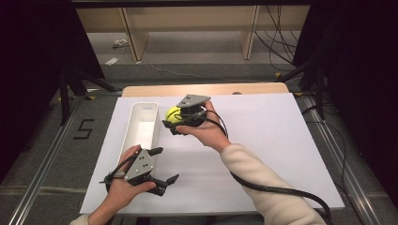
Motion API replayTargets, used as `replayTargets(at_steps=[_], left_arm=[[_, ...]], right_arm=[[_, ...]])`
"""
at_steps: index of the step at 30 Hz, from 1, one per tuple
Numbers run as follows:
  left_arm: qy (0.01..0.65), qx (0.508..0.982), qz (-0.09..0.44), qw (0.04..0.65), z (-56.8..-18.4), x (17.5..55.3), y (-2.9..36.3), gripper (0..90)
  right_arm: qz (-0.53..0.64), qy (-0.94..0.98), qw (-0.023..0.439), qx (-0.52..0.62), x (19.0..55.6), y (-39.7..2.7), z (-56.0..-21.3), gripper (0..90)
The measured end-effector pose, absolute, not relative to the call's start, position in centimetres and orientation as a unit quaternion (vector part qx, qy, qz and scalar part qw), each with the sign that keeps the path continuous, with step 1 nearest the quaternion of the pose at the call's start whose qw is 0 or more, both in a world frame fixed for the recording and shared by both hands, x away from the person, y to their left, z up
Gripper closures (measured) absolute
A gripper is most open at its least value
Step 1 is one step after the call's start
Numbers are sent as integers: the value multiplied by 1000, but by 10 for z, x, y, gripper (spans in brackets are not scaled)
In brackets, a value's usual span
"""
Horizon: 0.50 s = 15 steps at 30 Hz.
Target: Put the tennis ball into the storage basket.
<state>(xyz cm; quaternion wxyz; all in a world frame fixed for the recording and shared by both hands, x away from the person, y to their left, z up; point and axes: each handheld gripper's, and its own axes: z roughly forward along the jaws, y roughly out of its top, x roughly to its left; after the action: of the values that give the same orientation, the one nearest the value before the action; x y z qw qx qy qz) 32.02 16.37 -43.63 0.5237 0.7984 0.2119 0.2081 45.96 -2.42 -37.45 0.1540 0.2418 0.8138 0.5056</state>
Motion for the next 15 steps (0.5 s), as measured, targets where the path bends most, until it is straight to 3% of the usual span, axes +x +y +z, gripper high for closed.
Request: replayTargets(at_steps=[15], left_arm=[[213, 798, 209, 524, -436, 320, 164, 11]], right_arm=[[508, 813, 152, 239, 461, -17, -373, 263]])
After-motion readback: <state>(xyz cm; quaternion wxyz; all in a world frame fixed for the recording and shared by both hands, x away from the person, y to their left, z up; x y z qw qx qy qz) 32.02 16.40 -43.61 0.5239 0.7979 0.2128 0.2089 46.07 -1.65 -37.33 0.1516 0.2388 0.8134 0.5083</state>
